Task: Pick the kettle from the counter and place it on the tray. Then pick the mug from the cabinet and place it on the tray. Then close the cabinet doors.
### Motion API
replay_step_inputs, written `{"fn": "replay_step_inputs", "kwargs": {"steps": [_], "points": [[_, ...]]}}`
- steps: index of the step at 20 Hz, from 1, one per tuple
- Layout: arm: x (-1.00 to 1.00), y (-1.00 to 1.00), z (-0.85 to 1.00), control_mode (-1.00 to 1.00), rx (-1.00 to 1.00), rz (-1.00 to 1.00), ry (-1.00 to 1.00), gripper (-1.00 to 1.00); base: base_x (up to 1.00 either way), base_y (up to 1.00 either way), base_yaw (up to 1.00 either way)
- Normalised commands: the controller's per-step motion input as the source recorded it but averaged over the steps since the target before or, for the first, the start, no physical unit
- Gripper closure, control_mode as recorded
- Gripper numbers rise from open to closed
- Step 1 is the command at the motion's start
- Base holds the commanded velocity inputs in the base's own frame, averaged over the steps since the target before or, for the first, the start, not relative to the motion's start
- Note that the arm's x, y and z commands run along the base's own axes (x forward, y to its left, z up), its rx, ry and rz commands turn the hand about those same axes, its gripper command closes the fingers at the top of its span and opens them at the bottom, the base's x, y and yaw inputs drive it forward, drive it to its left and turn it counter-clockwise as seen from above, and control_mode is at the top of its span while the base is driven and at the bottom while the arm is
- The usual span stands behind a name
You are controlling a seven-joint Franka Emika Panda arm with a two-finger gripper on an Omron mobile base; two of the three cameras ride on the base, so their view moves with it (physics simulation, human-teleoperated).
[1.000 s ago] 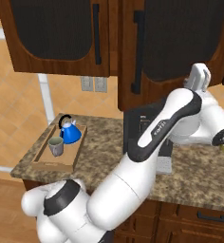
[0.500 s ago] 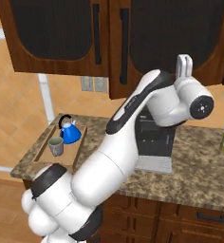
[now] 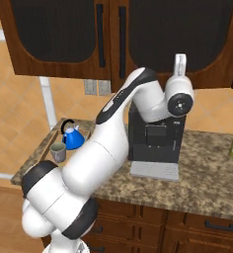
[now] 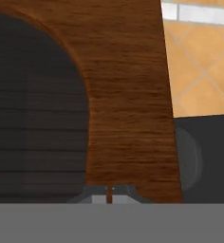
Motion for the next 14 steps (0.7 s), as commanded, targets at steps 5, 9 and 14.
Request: {"fn": "replay_step_inputs", "kwargs": {"steps": [5, 9, 14], "points": [[0.79, 0.84, 0.00, -1.00, -0.01, -0.03, 0.12, 1.00, 0.00, 0.00, 0.00], [0.91, 0.87, -0.05, -1.00, -0.02, -0.01, 0.12, 1.00, 0.00, 0.00, 0.00], [0.90, 0.73, -0.08, -1.00, 0.00, 0.00, 0.09, 1.00, 0.00, 0.00, 0.00]]}}
